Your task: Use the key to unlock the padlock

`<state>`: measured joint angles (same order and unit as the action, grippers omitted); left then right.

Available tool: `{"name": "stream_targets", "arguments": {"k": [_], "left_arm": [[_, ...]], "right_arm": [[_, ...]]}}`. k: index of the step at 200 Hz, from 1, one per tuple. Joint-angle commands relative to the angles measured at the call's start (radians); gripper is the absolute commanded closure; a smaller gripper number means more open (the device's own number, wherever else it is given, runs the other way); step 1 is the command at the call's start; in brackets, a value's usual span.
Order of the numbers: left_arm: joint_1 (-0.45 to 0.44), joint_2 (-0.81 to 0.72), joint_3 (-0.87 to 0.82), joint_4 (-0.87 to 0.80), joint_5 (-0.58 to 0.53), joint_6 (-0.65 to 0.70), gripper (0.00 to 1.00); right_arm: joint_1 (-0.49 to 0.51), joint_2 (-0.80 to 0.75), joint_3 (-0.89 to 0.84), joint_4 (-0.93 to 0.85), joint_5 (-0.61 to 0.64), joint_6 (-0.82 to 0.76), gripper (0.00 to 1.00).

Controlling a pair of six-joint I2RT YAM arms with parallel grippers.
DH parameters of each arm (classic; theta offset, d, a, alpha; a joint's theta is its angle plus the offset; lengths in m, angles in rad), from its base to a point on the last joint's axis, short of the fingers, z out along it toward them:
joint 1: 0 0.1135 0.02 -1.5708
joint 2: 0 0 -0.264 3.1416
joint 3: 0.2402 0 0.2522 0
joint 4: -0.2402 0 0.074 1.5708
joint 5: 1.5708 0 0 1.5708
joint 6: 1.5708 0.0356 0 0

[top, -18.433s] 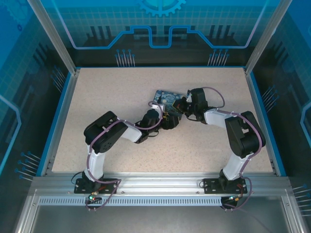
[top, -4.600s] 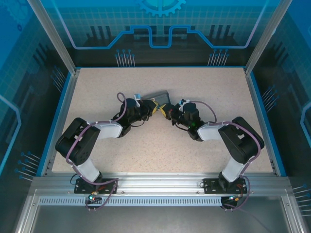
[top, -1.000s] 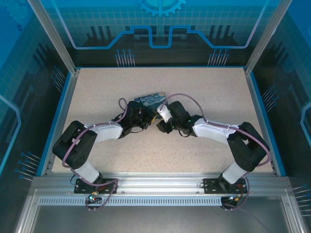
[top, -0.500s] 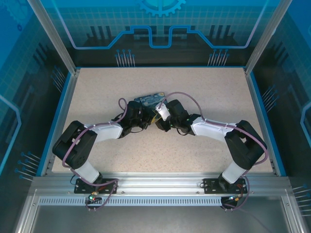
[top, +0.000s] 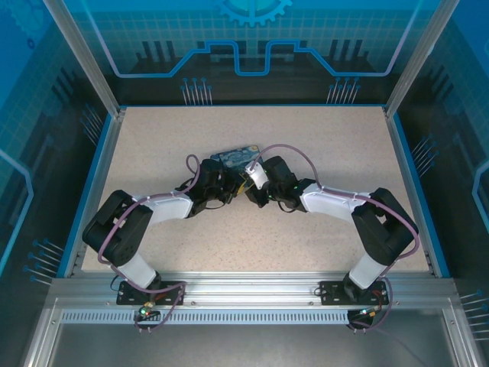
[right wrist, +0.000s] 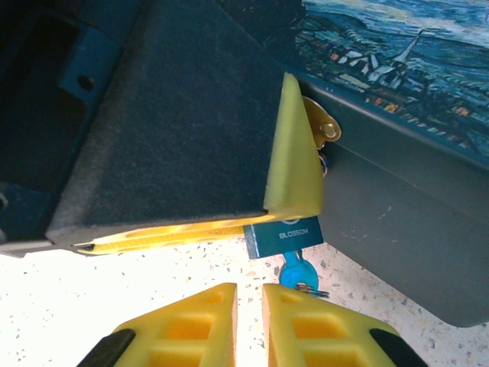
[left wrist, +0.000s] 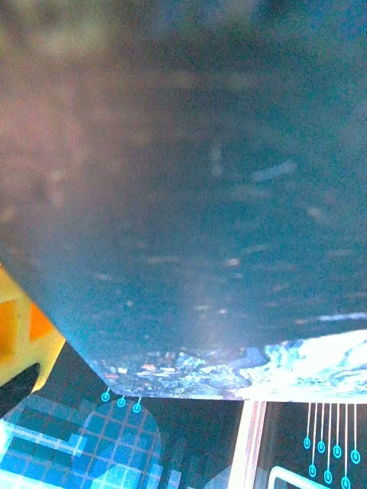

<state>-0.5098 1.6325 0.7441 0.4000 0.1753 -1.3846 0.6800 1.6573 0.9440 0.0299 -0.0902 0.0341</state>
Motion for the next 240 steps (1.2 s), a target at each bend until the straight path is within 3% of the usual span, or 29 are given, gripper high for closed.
{"name": "stream_targets", "arguments": {"k": [1, 101, 151, 233, 240], "left_arm": [[0.001, -0.005, 0.031, 0.019, 0.010, 0.014, 1.00], [0.001, -0.002, 0.032, 0.021, 0.010, 0.015, 1.00], [0.001, -0.005, 0.031, 0.019, 0.007, 0.014, 1.00], [0.001, -0.006, 0.030, 0.015, 0.004, 0.015, 1.00], [0.001, -0.007, 0.031, 0.014, 0.004, 0.014, 1.00]], "right_arm": [[-0.013, 0.019, 0.016, 0.020, -0.013, 0.008, 0.84], [-0.025, 0.016, 0.022, 0.024, -0.085, 0.044, 1.00], [-0.063, 0.018, 0.016, 0.059, -0.206, 0.117, 1.00], [-0.124, -0.015, -0.020, 0.104, -0.277, 0.169, 1.00], [-0.125, -0.025, -0.024, 0.104, -0.277, 0.169, 0.94]]}}
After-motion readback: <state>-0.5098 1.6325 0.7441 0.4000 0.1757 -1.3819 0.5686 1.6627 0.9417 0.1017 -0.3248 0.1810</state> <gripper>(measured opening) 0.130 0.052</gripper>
